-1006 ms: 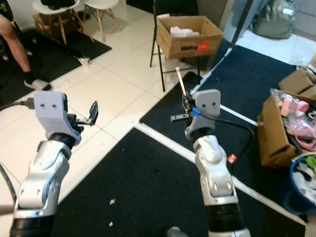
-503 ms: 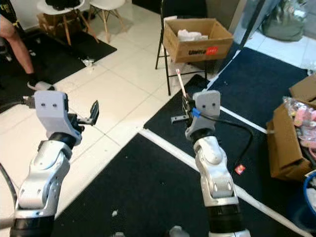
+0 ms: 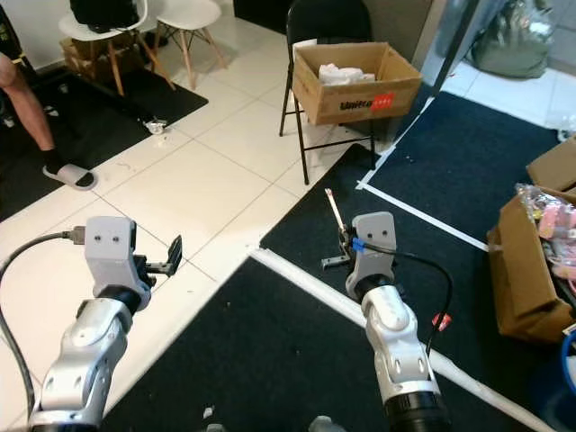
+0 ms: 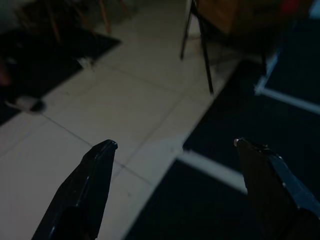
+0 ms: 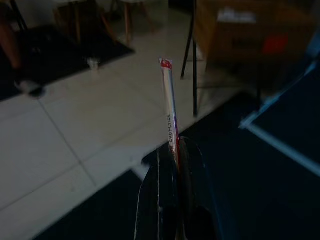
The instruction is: Picking trash to rubbish bin
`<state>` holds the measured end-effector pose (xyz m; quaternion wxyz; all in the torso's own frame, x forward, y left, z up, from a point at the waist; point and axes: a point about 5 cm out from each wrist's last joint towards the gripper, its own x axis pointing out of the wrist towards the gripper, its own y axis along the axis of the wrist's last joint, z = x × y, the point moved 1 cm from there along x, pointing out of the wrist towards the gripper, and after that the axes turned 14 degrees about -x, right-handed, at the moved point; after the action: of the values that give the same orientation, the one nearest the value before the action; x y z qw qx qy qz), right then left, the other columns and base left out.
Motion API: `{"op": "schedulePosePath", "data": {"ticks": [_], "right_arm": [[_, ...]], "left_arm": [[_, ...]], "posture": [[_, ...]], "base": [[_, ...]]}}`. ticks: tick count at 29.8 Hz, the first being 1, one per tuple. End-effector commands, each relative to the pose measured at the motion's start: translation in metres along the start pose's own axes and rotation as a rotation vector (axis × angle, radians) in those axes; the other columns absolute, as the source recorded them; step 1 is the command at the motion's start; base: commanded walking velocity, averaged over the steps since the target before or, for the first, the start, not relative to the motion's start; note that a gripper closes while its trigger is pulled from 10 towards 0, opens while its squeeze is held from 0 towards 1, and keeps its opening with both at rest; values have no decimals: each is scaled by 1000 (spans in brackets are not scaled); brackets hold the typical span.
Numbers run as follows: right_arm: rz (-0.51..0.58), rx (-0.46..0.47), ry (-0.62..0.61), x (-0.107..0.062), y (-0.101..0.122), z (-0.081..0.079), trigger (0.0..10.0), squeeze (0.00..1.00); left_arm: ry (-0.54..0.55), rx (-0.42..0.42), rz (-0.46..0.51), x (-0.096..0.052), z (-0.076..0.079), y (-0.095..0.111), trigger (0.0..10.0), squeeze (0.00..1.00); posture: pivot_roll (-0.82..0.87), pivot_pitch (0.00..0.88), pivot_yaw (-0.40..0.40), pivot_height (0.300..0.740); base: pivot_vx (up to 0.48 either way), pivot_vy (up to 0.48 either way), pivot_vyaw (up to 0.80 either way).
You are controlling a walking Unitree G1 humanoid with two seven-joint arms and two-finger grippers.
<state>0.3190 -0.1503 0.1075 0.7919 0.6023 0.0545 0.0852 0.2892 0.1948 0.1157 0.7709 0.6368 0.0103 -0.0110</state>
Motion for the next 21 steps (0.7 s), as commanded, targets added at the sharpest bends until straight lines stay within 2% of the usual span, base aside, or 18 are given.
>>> {"op": "schedulePosePath", "data": {"ticks": [1,5,12,21], "right_arm": [[-68,38,-10,-9,-22,2,10000,0],[-100,75,-18,-12,-34,1,10000,0],[-102,70,-11,-15,-39,1,10000,0],[-114,83,-16,-17,-48,0,10000,0]], "left_arm": [[16,18,-60,-5,-9,-19,10000,0],[23,30,-88,-8,-15,-29,10000,0],[22,10,-68,-7,-12,-30,10000,0],[27,2,-60,-4,-12,-35,10000,0]], "posture": [[18,140,-17,740],[20,138,-19,740],[15,134,-22,740],[13,133,-24,740]], "base": [[307,0,0],[306,0,0],[305,0,0],[306,0,-311]]}}
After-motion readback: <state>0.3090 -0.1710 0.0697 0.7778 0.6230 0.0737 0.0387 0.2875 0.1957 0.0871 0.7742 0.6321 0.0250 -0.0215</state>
